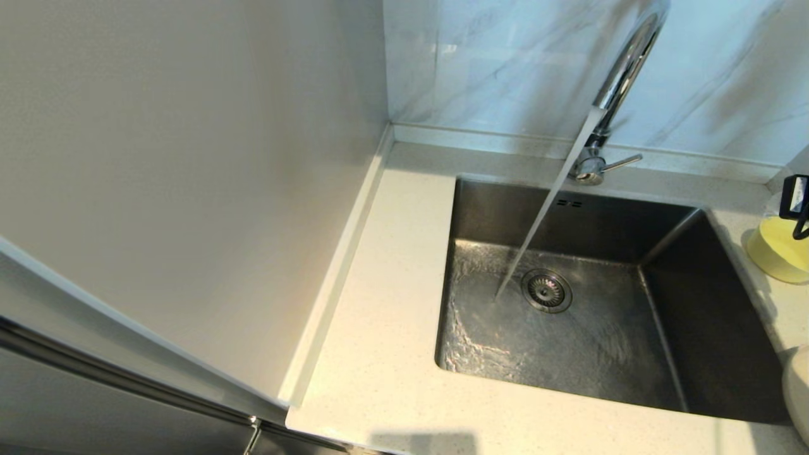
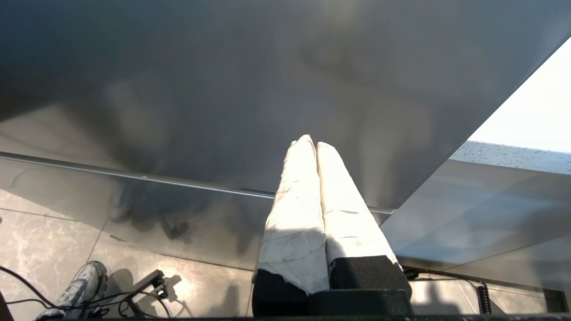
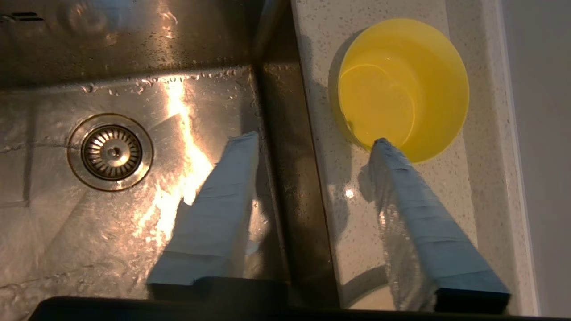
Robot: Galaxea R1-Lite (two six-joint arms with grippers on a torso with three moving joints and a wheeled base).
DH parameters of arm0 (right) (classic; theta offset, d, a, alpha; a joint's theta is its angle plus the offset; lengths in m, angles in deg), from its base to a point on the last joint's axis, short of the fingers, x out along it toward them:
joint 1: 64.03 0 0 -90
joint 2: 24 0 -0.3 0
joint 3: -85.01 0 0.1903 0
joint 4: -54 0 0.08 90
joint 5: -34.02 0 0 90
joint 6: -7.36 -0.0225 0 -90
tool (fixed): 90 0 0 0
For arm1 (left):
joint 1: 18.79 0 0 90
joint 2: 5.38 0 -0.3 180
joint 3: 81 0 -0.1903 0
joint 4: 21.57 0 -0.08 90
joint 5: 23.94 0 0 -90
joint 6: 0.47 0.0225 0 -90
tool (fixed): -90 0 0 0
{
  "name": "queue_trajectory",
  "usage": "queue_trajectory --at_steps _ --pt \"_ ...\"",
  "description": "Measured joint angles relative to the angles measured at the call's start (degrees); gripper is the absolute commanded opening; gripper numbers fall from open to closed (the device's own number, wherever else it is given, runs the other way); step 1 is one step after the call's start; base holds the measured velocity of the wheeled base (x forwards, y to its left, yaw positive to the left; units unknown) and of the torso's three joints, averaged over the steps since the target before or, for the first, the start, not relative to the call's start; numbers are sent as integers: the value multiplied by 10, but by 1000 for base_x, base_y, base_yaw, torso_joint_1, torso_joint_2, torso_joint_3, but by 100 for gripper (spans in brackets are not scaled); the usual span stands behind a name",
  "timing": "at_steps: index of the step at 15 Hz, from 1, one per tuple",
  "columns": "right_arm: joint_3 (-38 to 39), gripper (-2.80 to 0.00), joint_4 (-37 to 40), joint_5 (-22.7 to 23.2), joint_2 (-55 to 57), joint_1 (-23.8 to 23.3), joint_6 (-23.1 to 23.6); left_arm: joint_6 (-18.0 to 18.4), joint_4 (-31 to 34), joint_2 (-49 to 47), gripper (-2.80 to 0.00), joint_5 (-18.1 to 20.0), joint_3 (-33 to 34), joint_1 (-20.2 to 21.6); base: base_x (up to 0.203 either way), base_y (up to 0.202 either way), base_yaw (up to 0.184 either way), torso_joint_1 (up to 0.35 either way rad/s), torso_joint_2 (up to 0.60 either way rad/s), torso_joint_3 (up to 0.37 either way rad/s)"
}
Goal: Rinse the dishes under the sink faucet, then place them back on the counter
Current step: Pick up the bowl
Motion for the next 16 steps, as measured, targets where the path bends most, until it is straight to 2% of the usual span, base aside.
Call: queue_trajectory --at_steps 3,7,9,16 --pt "-12 0 -4 4 38 -21 37 0 0 0 -280 0 0 0 0 0 0 0 0 0" --pt "-28 0 -4 41 76 -50 35 0 0 0 -280 0 0 0 0 0 0 0 0 0" --pt "-28 0 -10 44 89 -53 35 0 0 0 -280 0 0 0 0 0 0 0 0 0" --pt "-34 0 -114 40 160 -70 36 0 0 0 -280 0 0 0 0 0 0 0 0 0"
